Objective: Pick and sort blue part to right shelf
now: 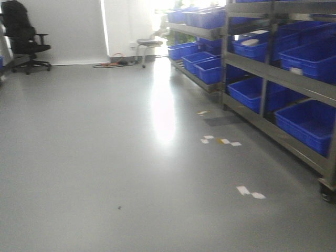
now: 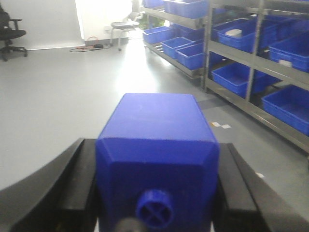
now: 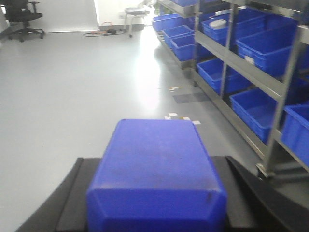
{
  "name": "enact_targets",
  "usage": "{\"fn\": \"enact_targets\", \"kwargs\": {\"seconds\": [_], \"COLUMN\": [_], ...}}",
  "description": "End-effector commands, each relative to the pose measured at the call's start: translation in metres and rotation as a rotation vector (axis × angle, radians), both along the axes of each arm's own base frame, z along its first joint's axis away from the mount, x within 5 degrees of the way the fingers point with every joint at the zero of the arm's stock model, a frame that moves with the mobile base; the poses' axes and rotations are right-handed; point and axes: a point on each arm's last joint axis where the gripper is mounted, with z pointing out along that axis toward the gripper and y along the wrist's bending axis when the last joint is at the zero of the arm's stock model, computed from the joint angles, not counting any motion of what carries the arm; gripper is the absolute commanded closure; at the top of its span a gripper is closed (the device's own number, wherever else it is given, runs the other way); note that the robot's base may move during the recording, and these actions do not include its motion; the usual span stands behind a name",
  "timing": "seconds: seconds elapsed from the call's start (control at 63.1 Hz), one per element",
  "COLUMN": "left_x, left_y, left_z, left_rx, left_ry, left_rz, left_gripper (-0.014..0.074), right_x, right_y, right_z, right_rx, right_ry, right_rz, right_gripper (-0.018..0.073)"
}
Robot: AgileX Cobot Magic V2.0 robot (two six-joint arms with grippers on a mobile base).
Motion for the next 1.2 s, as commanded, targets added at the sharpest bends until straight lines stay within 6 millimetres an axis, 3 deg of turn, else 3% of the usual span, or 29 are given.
{"fn": "enact_targets", "kwargs": {"seconds": [0.0, 1.188], "left_x": [-0.0006, -0.0006], "left_y": [0.0005, 0.0005], "left_z": [0.0174, 0.0174], "left_rx": [-0.026, -0.026], "left_ry": [-0.111, -0.111], "left_rz": [0.005, 0.005], "left_gripper": [0.0210, 0.0210], "right_x": [-0.0004, -0.0004], "right_y": [-0.0009, -0.0009], "right_z": [0.0185, 0.0185], "right_rx": [-0.002, -0.002], "right_ry": [-0.118, -0.118], "right_rz": [-0.011, -0.011], "right_gripper": [0.0167, 0.0167]}}
